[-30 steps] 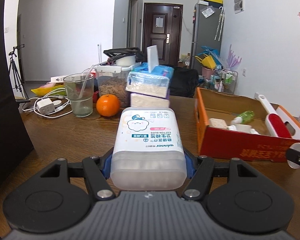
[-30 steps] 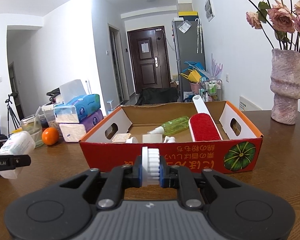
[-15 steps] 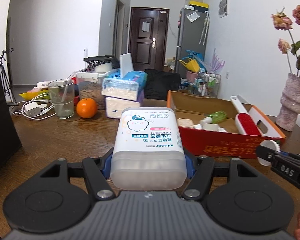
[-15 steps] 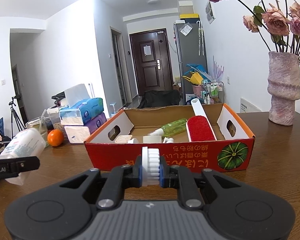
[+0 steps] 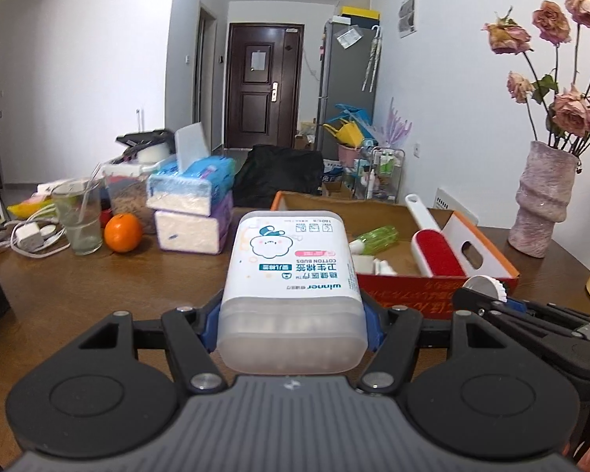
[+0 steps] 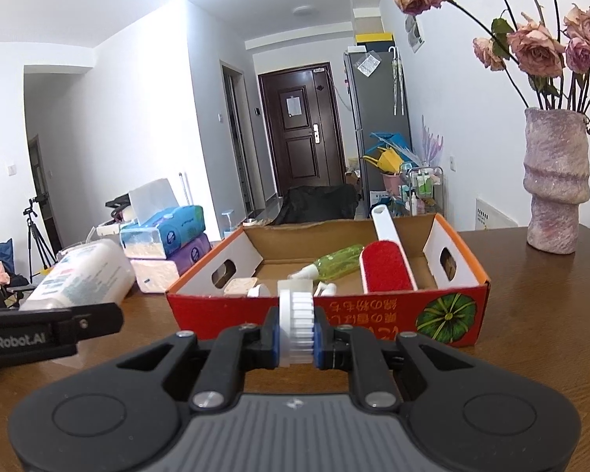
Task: Organize rigid objects
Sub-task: 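Carry the cotton-bud box with the left tool while the right carries the cap over the box, then open the left gripper to drop the cotton-bud box while the right releases the cap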
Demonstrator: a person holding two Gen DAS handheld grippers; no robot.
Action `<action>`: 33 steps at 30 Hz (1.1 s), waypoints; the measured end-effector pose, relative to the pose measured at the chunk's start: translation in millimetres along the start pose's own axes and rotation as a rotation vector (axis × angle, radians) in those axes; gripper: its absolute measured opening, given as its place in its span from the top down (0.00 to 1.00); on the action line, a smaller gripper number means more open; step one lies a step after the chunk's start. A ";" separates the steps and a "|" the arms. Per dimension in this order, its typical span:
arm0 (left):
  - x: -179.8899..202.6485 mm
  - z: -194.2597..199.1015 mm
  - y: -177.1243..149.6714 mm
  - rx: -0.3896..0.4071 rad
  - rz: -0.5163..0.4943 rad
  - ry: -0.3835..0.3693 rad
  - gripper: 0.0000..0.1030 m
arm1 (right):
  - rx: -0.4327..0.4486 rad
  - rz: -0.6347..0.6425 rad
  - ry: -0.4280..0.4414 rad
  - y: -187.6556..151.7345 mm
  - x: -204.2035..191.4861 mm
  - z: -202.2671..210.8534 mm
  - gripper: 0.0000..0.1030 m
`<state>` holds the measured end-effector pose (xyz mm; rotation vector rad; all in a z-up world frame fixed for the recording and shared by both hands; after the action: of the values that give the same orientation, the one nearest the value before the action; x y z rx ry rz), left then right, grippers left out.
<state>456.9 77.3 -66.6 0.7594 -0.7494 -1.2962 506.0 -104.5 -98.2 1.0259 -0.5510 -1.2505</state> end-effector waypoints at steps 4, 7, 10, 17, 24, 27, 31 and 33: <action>16.3 -0.9 10.1 0.022 -0.019 0.003 0.35 | 0.009 -0.016 0.008 8.6 10.3 2.4 0.86; 26.7 -5.0 17.3 0.028 -0.026 0.005 0.35 | 0.017 -0.021 0.004 16.3 18.0 3.0 0.86; 37.1 -10.7 24.5 0.030 -0.034 0.005 0.35 | 0.019 -0.027 0.007 23.5 26.1 2.0 0.86; 49.2 -27.9 40.6 0.018 -0.037 -0.002 0.35 | 0.025 -0.032 0.004 41.8 39.9 -5.8 0.86; 55.4 -57.5 67.2 -0.010 -0.058 0.026 0.35 | 0.023 -0.027 0.002 70.4 48.1 -23.5 0.86; 55.2 -66.6 76.8 -0.008 -0.065 0.048 0.35 | 0.014 -0.022 0.006 80.2 47.5 -31.0 0.86; 52.5 -77.9 88.7 -0.019 -0.058 0.048 0.35 | 0.001 -0.030 0.000 91.4 49.1 -42.9 0.86; 52.2 -83.4 93.8 -0.024 -0.057 0.055 0.35 | -0.007 -0.035 -0.004 95.6 49.4 -48.4 0.86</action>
<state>583.4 41.9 -31.7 0.7996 -0.6711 -1.3281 607.4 -137.3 -47.5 1.0311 -0.5341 -1.2847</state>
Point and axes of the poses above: each gripper's, at about its wrist camera, not at the fingertips, and z roughly against the way its jaws point, x to its right, y to its top, the point moved 1 cm from there along -z, roughly the way its jaws point, and after that the axes turned 7 degrees about -x, right-handed, at the moved point
